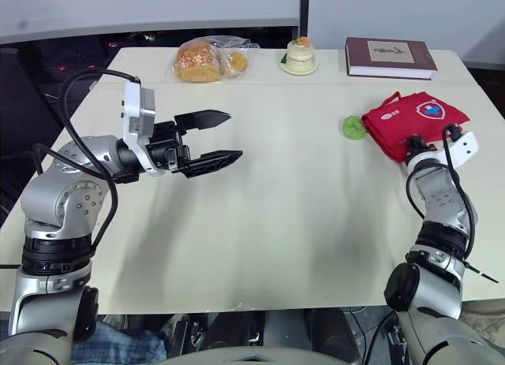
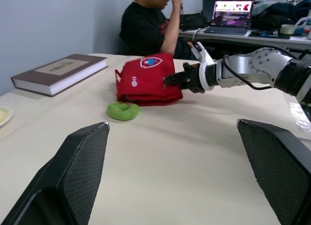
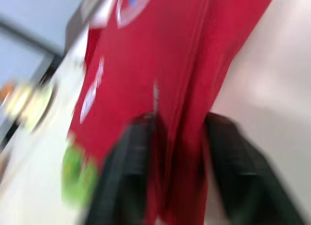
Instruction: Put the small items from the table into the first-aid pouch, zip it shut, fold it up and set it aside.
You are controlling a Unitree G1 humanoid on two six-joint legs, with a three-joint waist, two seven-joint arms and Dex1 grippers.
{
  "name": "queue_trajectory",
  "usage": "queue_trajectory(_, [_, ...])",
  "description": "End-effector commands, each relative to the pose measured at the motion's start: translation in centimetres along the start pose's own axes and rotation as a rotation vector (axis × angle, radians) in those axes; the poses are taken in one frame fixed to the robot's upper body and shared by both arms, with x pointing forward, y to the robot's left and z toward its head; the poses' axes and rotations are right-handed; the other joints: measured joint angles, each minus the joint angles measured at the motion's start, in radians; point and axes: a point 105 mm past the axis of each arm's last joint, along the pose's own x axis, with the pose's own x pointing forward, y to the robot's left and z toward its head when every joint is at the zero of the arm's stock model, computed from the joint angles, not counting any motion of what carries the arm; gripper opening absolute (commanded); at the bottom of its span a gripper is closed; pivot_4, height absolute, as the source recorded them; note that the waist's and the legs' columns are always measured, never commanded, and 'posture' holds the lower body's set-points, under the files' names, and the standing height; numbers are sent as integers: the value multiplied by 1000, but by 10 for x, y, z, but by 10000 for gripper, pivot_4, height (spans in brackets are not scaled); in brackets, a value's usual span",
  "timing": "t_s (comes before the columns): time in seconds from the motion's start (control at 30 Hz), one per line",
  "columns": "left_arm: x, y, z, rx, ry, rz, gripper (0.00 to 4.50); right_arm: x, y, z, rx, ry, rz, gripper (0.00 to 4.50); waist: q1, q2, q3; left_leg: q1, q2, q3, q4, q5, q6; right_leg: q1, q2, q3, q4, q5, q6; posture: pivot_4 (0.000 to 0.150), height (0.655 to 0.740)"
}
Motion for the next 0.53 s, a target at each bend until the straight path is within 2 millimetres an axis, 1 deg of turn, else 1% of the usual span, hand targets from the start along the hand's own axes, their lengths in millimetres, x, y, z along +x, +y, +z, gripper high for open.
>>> queue_trajectory(0.03, [-9,4,-4,3,30,71,45000,-22,28,-13,-143,119,209,38537,-3,2,0,0,0,0,0,0,0,0,0,0,0,0,0,1500,7400])
queue_trajectory(0.07, [-12,6,-10,-7,48,105,45000,-33,28,-20,-241,159,261,43350,-3,2,0,0,0,0,0,0,0,0,0,0,0,0,0,1500,7400])
queue_trajectory(0.1, [-16,8,-17,-15,69,139,45000,-45,27,-26,-342,190,301,44763,-2,2,0,0,0,0,0,0,0,0,0,0,-1,0,0,1500,7400])
queue_trajectory(0.17, [-30,9,-34,-97,101,213,45000,-70,17,-30,-559,210,378,44763,3,3,-1,0,0,-1,-1,0,0,0,0,-1,-1,0,0,1500,7400])
queue_trajectory(0.23, [-44,5,-50,-120,139,265,45000,-90,11,-27,-740,197,444,44763,4,2,-1,-2,0,-2,-1,0,1,0,0,-2,-2,-1,1,1500,7400])
queue_trajectory(0.27, [-54,1,-61,-137,167,304,45000,-105,14,-20,-815,126,539,44763,3,2,-1,-2,0,-2,0,0,1,0,0,-2,-2,-1,1,1500,7400])
queue_trajectory(0.3, [-62,-3,-69,-154,185,338,45000,-117,14,-14,-893,81,597,44763,2,2,-1,-1,0,0,0,0,1,0,0,-1,-2,-1,1,1500,7400])
queue_trajectory(0.33, [-68,-5,-74,-165,196,360,45000,-125,13,-11,-946,53,635,44763,1,2,-1,-1,0,1,0,0,1,0,0,0,-3,-1,2,1500,7400])
queue_trajectory(0.37, [-74,-8,-80,-179,209,390,45000,-133,9,-11,-987,66,660,44763,1,1,0,1,0,2,0,-1,1,1,0,1,-3,-1,2,1500,7400])
queue_trajectory(0.4, [-77,-10,-84,-186,217,407,45000,-137,4,-11,-1008,87,669,44763,2,1,0,2,1,2,0,0,0,2,0,1,-3,-1,2,1500,7400])
queue_trajectory(0.43, [-81,-13,-89,-186,239,430,45000,-148,1,-16,-1019,157,741,44763,3,1,0,2,1,2,1,0,0,2,0,1,-2,-1,2,1500,7400])
queue_trajectory(0.47, [-86,-19,-95,-188,266,454,45000,-157,-6,-14,-1028,199,772,44763,4,1,0,4,1,2,1,0,0,3,0,1,-2,-1,2,1500,7400])
queue_trajectory(0.53, [-91,-35,-100,-178,295,445,45000,-168,-12,-8,-1017,230,819,44763,5,1,0,7,1,3,1,0,0,6,0,1,-2,-1,1,1500,7400])
